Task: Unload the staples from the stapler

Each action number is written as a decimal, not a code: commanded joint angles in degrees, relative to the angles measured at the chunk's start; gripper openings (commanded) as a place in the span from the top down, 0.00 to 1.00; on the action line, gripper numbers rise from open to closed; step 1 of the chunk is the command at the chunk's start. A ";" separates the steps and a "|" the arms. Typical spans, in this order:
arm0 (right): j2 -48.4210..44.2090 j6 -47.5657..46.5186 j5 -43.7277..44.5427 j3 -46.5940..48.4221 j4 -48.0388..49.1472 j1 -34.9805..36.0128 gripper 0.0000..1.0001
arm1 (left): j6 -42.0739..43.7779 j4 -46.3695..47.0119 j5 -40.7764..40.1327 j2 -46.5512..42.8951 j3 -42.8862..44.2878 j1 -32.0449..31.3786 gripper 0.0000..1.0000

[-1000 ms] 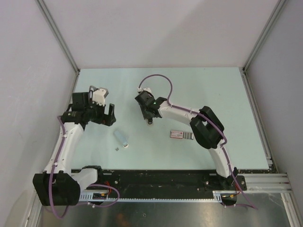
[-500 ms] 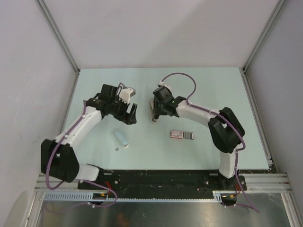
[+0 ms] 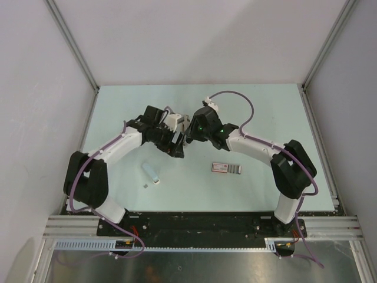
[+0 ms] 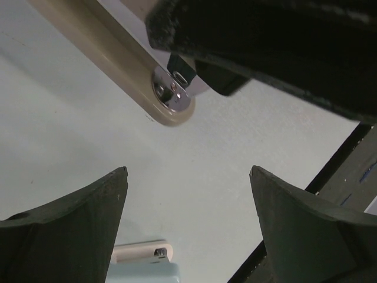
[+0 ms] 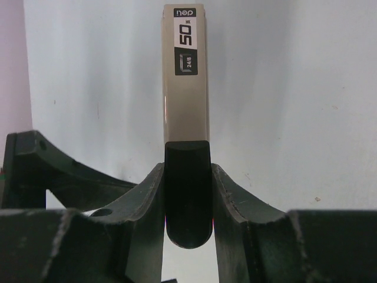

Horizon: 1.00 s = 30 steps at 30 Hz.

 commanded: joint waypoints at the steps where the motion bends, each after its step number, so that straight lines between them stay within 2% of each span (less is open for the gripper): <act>1: -4.29 3.35 -0.71 -0.95 7.60 0.24 1.00 | -1.49 3.14 1.83 2.41 4.06 -0.26 0.11; 8: -5.80 4.98 -1.32 -3.73 10.66 0.91 1.00 | 0.28 4.15 1.57 4.88 4.93 -0.31 0.19; 14: -6.61 6.57 -1.90 -5.41 12.65 1.06 1.00 | 3.47 4.28 3.65 5.87 4.75 -0.18 0.38; 21: -6.35 8.75 -4.34 -6.13 15.13 1.37 1.00 | 4.52 4.28 4.01 5.03 3.82 -0.19 0.44; 23: -6.27 9.07 -4.70 -6.21 15.34 1.52 1.00 | 4.68 4.28 3.99 4.91 3.80 -0.14 0.51; 28: -7.25 9.49 -5.26 -7.91 15.84 1.70 1.00 | 5.20 4.31 4.70 4.84 3.58 0.41 0.81; 30: -7.85 9.74 -5.51 -9.14 16.53 1.41 1.00 | 5.57 4.33 4.98 4.53 3.28 0.45 0.89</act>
